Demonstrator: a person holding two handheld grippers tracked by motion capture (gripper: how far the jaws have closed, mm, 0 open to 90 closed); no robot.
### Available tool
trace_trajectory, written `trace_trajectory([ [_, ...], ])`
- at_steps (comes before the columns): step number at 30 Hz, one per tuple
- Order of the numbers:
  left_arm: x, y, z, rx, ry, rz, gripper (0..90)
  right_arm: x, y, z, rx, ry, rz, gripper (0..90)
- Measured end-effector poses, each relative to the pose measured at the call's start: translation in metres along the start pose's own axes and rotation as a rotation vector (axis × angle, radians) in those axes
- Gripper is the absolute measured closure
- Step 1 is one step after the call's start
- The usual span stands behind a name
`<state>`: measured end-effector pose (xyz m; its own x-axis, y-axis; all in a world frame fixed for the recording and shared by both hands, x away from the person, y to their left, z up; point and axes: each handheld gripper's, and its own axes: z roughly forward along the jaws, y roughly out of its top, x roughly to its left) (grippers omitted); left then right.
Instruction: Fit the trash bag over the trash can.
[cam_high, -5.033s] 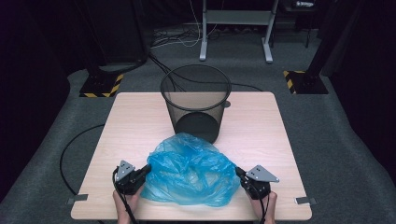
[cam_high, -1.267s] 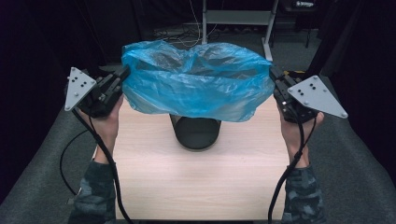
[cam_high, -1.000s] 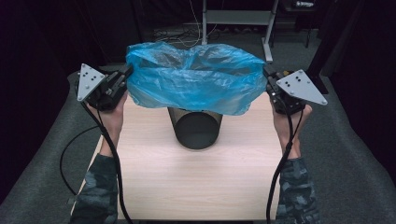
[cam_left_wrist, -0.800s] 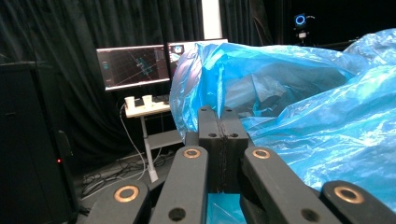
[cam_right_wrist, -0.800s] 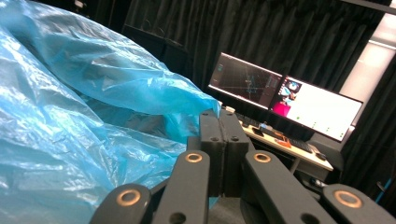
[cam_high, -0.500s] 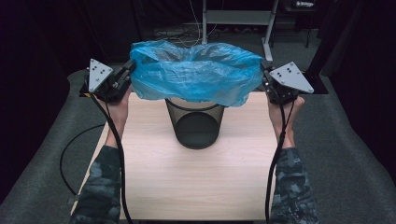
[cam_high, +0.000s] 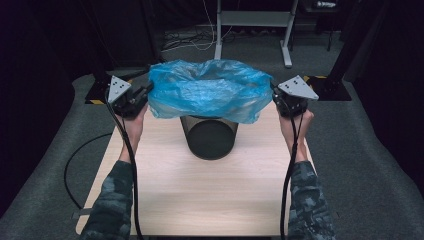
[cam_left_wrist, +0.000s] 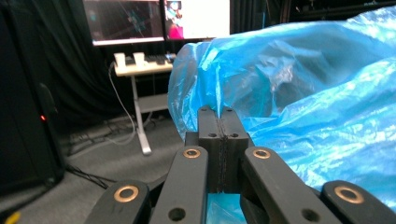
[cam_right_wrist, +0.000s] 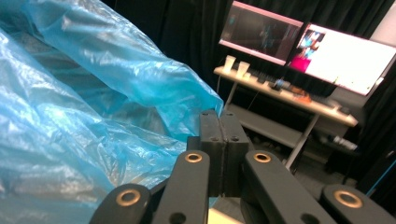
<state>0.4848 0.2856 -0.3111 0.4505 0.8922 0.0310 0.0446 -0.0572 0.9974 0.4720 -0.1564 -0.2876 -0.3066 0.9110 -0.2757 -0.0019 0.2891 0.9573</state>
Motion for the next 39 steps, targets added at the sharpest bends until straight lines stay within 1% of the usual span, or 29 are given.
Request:
trace_trajectory([
  [2, 0.000, -0.009, 0.002, 0.018, -0.010, -0.009, 89.8, 0.002, -0.008, 0.003, 0.023, 0.010, 0.006, 90.0],
  [5, 0.000, -0.023, 0.004, 0.040, -0.019, -0.027, 89.7, 0.004, -0.020, 0.006, 0.051, 0.024, 0.027, 90.0],
  [9, -0.001, -0.040, 0.008, 0.068, -0.031, -0.049, 89.7, 0.009, -0.035, 0.011, 0.084, 0.038, 0.038, 90.0],
  [10, -0.001, -0.043, 0.009, 0.079, -0.040, -0.055, 89.7, 0.010, -0.039, 0.013, 0.093, 0.040, 0.040, 90.0],
  [11, -0.001, -0.046, 0.010, 0.079, -0.042, -0.059, 89.7, 0.012, -0.042, 0.014, 0.103, 0.046, 0.041, 90.0],
  [12, -0.001, -0.046, 0.010, 0.079, -0.042, -0.059, 89.7, 0.013, -0.045, 0.016, 0.110, 0.048, 0.042, 90.0],
  [13, -0.001, -0.051, 0.010, 0.088, -0.045, -0.062, 89.7, 0.013, -0.045, 0.016, 0.110, 0.048, 0.042, 90.0],
  [15, -0.002, -0.060, 0.014, 0.111, -0.051, -0.067, 89.7, 0.016, -0.054, 0.020, 0.134, 0.056, 0.047, 90.0],
  [16, -0.002, -0.060, 0.014, 0.111, -0.051, -0.067, 89.7, 0.016, -0.054, 0.020, 0.134, 0.056, 0.047, 90.0],
  [17, -0.002, -0.065, 0.016, 0.118, -0.053, -0.075, 89.7, 0.017, -0.058, 0.023, 0.147, 0.057, 0.051, 90.0],
  [21, -0.004, -0.073, 0.022, 0.137, -0.059, -0.073, 89.7, 0.021, -0.064, 0.029, 0.172, 0.068, 0.065, 90.0],
  [24, -0.008, -0.077, 0.027, 0.141, -0.064, -0.075, 89.5, 0.026, -0.067, 0.034, 0.183, 0.084, 0.067, 90.0],
  [26, -0.011, -0.079, 0.031, 0.131, -0.064, -0.082, 89.0, 0.030, -0.068, 0.037, 0.181, 0.094, 0.080, 90.0],
  [28, -0.013, -0.082, 0.035, 0.121, -0.064, -0.097, 87.8, 0.033, -0.070, 0.040, 0.181, 0.099, 0.095, 90.0],
  [29, -0.014, -0.082, 0.037, 0.117, -0.069, -0.105, 86.9, 0.035, -0.071, 0.042, 0.179, 0.108, 0.117, 90.0],
  [31, -0.017, -0.084, 0.040, 0.112, -0.075, -0.113, 86.9, 0.037, -0.072, 0.044, 0.177, 0.120, 0.144, 90.0],
  [32, -0.017, -0.085, 0.041, 0.110, -0.085, -0.118, 87.0, 0.038, -0.072, 0.045, 0.177, 0.129, 0.154, 90.0],
  [35, -0.020, -0.086, 0.045, 0.107, -0.108, -0.121, 87.1, 0.042, -0.073, 0.048, 0.180, 0.155, 0.174, 90.0],
  [37, -0.022, -0.086, 0.046, 0.108, -0.114, -0.119, 87.4, 0.045, -0.073, 0.049, 0.178, 0.167, 0.181, 90.0],
  [39, -0.021, -0.087, 0.046, 0.104, -0.132, -0.129, 87.8, 0.047, -0.073, 0.049, 0.176, 0.185, 0.190, 90.0],
])
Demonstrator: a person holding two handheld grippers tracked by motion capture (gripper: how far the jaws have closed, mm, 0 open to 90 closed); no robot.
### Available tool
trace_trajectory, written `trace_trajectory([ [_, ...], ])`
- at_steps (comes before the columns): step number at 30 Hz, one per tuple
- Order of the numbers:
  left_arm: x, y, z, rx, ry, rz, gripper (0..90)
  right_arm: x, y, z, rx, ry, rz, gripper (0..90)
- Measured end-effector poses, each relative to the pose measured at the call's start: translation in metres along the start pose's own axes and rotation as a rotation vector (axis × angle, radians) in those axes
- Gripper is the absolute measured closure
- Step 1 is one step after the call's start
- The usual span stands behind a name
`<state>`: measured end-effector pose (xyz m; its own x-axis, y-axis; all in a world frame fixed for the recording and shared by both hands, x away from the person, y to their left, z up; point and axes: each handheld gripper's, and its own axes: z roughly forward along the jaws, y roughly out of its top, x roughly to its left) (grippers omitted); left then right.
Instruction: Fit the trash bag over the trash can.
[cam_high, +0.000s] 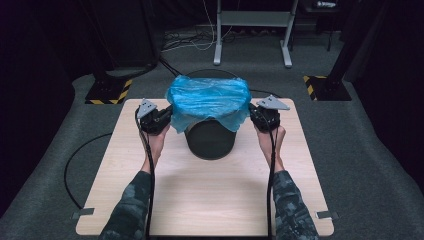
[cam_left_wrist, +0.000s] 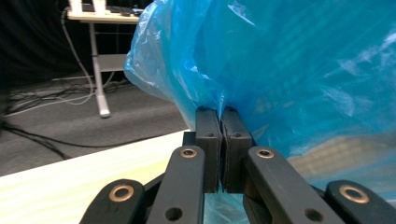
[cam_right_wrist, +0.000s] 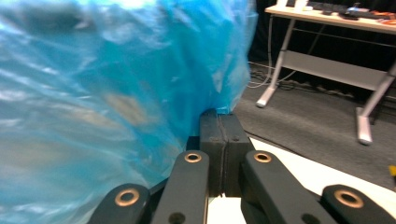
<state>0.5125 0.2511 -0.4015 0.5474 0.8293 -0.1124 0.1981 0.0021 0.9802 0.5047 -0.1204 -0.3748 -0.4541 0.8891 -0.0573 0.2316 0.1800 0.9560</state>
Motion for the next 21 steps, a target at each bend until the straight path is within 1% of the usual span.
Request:
trace_trajectory([
  [2, 0.001, -0.001, 0.000, -0.002, -0.017, -0.007, 88.2, 0.003, 0.000, 0.001, -0.002, 0.015, -0.001, 90.0],
  [5, 0.001, -0.001, 0.000, -0.004, -0.029, -0.014, 88.8, 0.005, -0.001, 0.002, -0.003, 0.025, 0.005, 90.0],
  [8, 0.001, -0.001, 0.000, -0.004, -0.043, -0.027, 89.1, 0.004, -0.002, 0.001, -0.011, 0.041, 0.013, 90.0],
  [11, 0.000, -0.002, -0.002, -0.004, -0.048, -0.024, 89.2, 0.005, -0.003, -0.002, -0.010, 0.036, -0.002, 90.0],
  [15, -0.004, -0.004, -0.006, -0.010, -0.058, -0.030, 89.2, 0.007, -0.005, -0.008, -0.014, 0.033, -0.003, 90.0],
  [21, -0.017, -0.009, -0.020, -0.017, -0.073, -0.016, 89.2, 0.010, -0.011, -0.024, -0.022, 0.038, -0.020, 90.0],
])
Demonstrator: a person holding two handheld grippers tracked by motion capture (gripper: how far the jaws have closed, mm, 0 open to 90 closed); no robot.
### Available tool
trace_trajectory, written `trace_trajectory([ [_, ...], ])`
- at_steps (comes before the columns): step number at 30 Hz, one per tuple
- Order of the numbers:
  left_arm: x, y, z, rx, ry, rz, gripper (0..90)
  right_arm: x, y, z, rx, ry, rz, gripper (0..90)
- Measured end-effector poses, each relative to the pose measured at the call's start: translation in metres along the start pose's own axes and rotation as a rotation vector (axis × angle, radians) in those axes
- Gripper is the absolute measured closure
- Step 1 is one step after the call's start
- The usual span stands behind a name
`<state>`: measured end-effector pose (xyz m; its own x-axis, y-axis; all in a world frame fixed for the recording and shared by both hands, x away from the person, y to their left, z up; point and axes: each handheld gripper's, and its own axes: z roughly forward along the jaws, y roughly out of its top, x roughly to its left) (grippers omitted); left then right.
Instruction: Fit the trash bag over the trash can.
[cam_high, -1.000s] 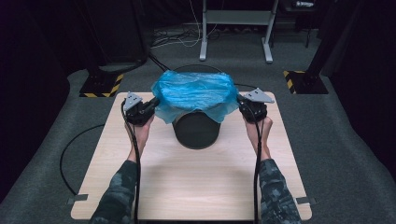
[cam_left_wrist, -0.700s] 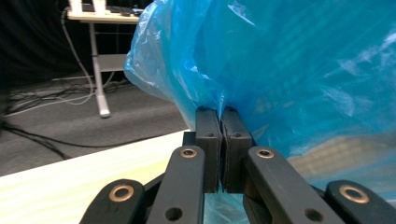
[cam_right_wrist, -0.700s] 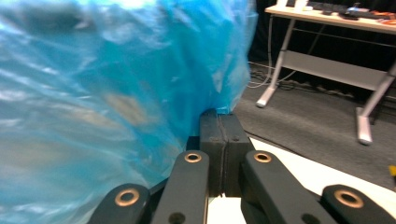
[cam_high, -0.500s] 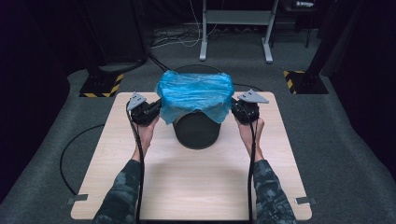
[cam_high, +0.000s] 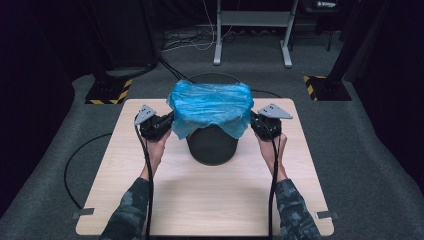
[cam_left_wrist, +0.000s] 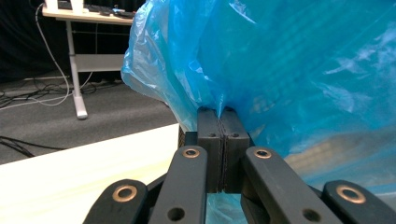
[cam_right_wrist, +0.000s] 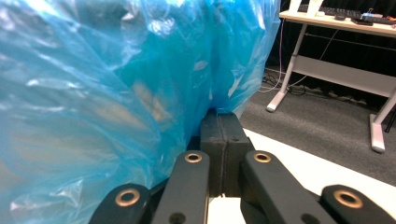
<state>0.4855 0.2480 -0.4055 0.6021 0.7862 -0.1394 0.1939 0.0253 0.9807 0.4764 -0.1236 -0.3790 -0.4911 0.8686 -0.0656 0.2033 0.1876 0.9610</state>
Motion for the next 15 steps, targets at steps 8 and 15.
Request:
trace_trajectory([
  [8, -0.022, -0.009, -0.022, -0.012, -0.019, 0.010, 89.2, 0.009, -0.011, -0.027, -0.011, 0.009, -0.025, 90.0],
  [15, -0.036, -0.016, -0.040, -0.027, -0.047, 0.027, 89.2, 0.016, -0.021, -0.050, -0.021, 0.027, -0.043, 90.0],
])
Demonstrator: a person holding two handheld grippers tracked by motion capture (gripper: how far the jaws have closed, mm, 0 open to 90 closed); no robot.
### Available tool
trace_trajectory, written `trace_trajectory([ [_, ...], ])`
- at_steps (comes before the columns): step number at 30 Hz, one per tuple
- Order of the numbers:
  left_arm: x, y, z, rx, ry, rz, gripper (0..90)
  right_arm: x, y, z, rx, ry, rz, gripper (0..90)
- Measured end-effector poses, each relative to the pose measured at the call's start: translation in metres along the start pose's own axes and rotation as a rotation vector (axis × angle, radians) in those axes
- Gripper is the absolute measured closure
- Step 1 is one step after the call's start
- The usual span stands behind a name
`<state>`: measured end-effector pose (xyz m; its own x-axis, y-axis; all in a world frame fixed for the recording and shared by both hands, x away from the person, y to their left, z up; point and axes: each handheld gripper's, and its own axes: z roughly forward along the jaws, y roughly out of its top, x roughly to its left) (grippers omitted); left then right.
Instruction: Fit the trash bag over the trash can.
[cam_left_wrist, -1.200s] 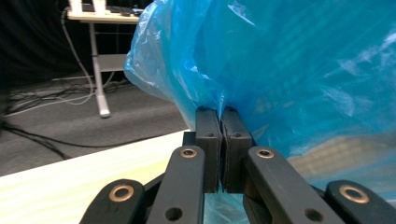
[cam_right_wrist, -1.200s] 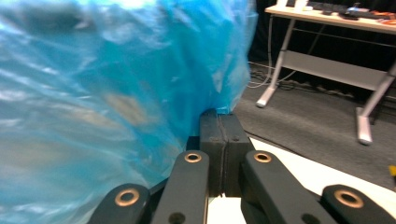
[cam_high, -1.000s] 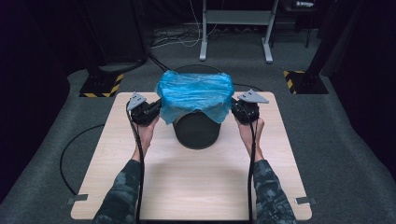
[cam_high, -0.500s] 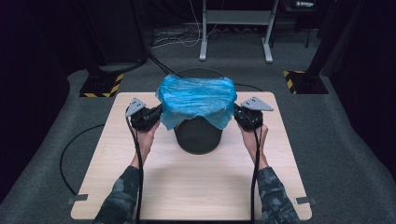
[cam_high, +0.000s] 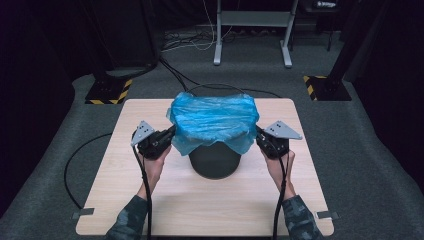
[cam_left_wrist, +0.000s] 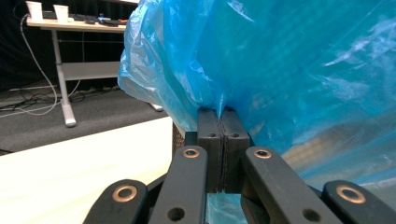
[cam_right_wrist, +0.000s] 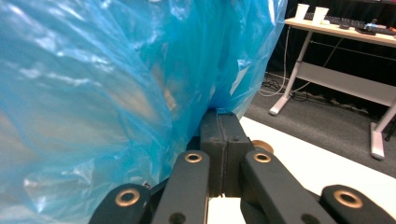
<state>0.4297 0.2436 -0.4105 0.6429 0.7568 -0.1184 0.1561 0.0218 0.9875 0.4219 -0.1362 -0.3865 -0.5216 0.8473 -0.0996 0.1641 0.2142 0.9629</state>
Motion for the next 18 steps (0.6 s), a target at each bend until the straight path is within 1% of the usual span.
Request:
trace_trajectory([
  [3, -0.006, -0.003, -0.006, -0.009, -0.009, -0.005, 89.2, 0.003, -0.003, -0.008, -0.007, 0.002, -0.006, 90.0],
  [6, -0.013, -0.006, -0.014, -0.015, -0.017, 0.011, 89.2, 0.006, -0.007, -0.016, -0.020, 0.014, -0.004, 90.0],
  [10, -0.022, -0.009, -0.025, -0.018, -0.028, 0.020, 89.2, 0.012, -0.011, -0.029, -0.032, 0.023, -0.010, 90.0],
  [14, -0.031, -0.012, -0.035, -0.023, -0.033, 0.029, 89.2, 0.019, -0.015, -0.042, -0.039, 0.030, -0.028, 90.0],
  [15, -0.033, -0.012, -0.038, -0.023, -0.032, 0.039, 89.1, 0.021, -0.016, -0.045, -0.039, 0.030, -0.035, 90.0],
  [18, -0.036, -0.013, -0.042, -0.026, -0.031, 0.052, 87.9, 0.024, -0.019, -0.052, -0.043, 0.029, -0.051, 90.0],
])
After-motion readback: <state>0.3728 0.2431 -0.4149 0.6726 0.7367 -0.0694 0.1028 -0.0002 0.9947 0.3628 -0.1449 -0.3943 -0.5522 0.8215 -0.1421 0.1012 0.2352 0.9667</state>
